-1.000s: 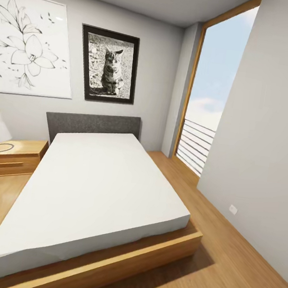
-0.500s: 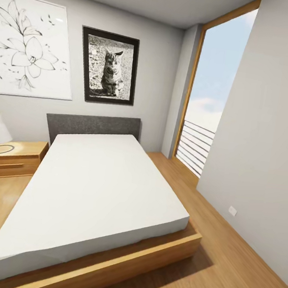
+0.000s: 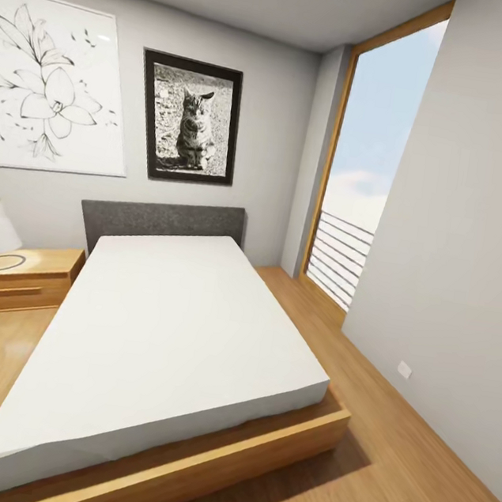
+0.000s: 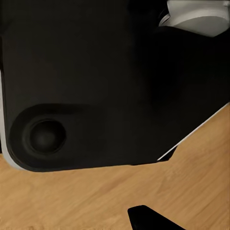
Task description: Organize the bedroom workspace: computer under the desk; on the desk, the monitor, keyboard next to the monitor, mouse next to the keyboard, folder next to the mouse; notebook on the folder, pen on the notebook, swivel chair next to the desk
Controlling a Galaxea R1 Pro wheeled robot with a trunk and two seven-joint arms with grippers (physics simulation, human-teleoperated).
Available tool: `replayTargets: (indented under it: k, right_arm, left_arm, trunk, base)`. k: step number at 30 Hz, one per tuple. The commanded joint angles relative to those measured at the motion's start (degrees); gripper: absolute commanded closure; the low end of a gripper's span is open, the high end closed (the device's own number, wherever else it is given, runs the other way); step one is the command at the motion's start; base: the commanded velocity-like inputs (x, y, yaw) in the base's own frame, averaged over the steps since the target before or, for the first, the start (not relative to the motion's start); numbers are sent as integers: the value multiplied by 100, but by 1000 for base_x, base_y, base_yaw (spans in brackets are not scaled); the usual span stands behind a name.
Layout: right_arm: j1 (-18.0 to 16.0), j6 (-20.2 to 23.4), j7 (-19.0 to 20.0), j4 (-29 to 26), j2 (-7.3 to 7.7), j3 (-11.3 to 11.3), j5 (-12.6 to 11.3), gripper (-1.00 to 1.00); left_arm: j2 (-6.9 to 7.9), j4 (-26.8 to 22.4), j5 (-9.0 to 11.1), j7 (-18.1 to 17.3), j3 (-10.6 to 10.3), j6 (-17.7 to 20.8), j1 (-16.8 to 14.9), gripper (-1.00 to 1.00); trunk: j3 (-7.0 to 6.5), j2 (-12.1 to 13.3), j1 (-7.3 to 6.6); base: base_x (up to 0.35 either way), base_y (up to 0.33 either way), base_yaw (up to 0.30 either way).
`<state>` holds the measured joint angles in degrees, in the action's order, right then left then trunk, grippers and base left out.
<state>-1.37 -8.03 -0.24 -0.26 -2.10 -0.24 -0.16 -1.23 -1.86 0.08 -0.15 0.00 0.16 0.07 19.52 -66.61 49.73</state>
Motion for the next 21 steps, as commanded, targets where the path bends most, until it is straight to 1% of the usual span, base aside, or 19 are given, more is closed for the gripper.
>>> replayTargets:
  k: [1,5,7,9,11,12,13,14,15,16,17,18,19,21]
  right_arm:
    - [-3,-21,-2,6,-1,-6,-2,-100]
    - [-3,-44,-2,1,-1,-2,0,-100]
    - [-3,-132,-2,-2,1,4,8,-100]
    - [-3,-486,-9,-14,41,-5,10,-100]
    - [-3,-976,-20,-35,59,-24,3,-100]
    - [-3,-1133,-23,-59,61,-27,2,-100]
    - [-3,-1487,-30,-169,67,-33,-6,-100]
    - [-3,-1845,-38,-341,73,-38,-22,-100]
    - [-3,-2017,-41,-435,76,-41,-36,-100]
    - [-3,-2337,-52,-620,82,-51,-65,-100]
    - [-3,-2726,-110,-832,103,-66,-99,-100]
    - [-3,-2917,-188,-915,119,-72,-113,-100]
    - [-3,-3041,-290,-969,130,-75,-120,-100]
    - [-3,-3194,-510,-1034,141,-74,-128,-100]
  left_arm:
    - [0,-8,3,-2,0,-1,1,-100]
    - [0,-11,13,2,6,-21,0,-100]
    - [4,-15,30,3,11,-152,1,-100]
    - [4,-20,41,2,22,-631,2,-100]
    - [5,-19,46,8,43,-1217,0,-100]
    - [8,-18,51,11,60,-1383,0,-100]
    - [14,-18,88,15,127,-1715,1,-100]
    - [22,-17,167,12,251,-2031,1,-100]
    - [26,-17,225,11,333,-2181,1,-100]
    - [32,-17,366,6,522,-2460,1,-100]
    - [38,-20,590,-9,805,-2821,2,-100]
    - [47,-20,715,-23,952,-3029,2,-100]
    - [70,-19,808,-32,1052,-3216,2,-100]
    - [146,-18,910,-43,1161,-3539,2,-100]
  trunk:
    - [-13,38,-23]
    - [-85,199,-110]
    - [-121,279,-154]
    - [-157,359,-198]
    - [-192,439,-242]
    - [-210,479,-264]
    - [-228,519,-286]
    - [-246,559,-308]
    - [-264,600,-330]
    - [-282,640,-352]
    - [-300,680,-374]
    - [-318,720,-396]
    - [-336,760,-418]
    - [-372,840,-462]
  base:
    - [0,0,0]
    - [0,0,0]
    - [0,0,0]
    - [0,0,0]
    - [0,0,0]
    - [0,0,0]
    - [0,0,0]
    - [0,0,0]
    - [0,0,0]
    - [0,0,0]
    - [0,0,0]
    - [0,0,0]
    - [0,0,0]
    - [0,0,0]
